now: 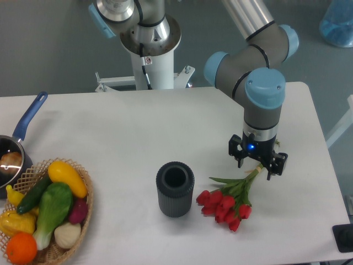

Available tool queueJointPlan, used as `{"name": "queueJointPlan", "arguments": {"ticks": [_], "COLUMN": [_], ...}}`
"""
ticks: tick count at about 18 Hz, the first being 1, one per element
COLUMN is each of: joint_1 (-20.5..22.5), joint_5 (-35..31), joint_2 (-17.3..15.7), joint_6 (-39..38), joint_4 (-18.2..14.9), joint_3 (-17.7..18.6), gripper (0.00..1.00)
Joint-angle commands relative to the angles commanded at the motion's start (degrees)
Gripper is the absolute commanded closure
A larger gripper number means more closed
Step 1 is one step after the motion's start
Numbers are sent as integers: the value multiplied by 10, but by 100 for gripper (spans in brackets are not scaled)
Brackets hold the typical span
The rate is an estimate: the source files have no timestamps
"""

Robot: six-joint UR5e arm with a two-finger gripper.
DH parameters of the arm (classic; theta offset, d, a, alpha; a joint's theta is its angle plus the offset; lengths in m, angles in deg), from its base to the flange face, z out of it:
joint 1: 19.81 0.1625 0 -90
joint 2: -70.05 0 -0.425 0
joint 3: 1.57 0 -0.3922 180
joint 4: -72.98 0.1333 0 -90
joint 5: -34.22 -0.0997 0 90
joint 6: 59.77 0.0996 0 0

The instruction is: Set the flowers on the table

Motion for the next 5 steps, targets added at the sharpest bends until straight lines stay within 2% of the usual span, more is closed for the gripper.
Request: {"name": "queueJointPlan", "arguments": {"ticks": [5], "joint_1": [3], "joint_5": [-1], "joint_2": [-2], "joint_6": [2], "joint_4": [4], "joint_3": [-3], "gripper": [0]}}
